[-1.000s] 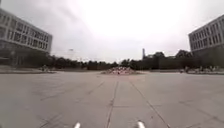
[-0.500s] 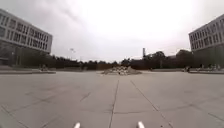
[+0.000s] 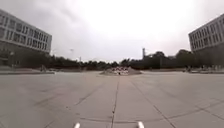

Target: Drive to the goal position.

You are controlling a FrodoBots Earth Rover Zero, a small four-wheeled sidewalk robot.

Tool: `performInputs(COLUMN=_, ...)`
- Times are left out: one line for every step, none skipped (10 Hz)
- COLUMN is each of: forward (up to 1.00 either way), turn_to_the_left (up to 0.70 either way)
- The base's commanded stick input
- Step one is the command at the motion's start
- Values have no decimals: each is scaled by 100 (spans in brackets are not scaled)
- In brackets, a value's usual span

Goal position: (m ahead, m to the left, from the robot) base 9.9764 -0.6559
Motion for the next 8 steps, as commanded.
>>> performInputs(forward=50, turn_to_the_left=25)
performInputs(forward=50, turn_to_the_left=25)
performInputs(forward=50, turn_to_the_left=25)
performInputs(forward=50, turn_to_the_left=25)
performInputs(forward=50, turn_to_the_left=25)
performInputs(forward=50, turn_to_the_left=25)
performInputs(forward=50, turn_to_the_left=25)
performInputs(forward=50, turn_to_the_left=25)
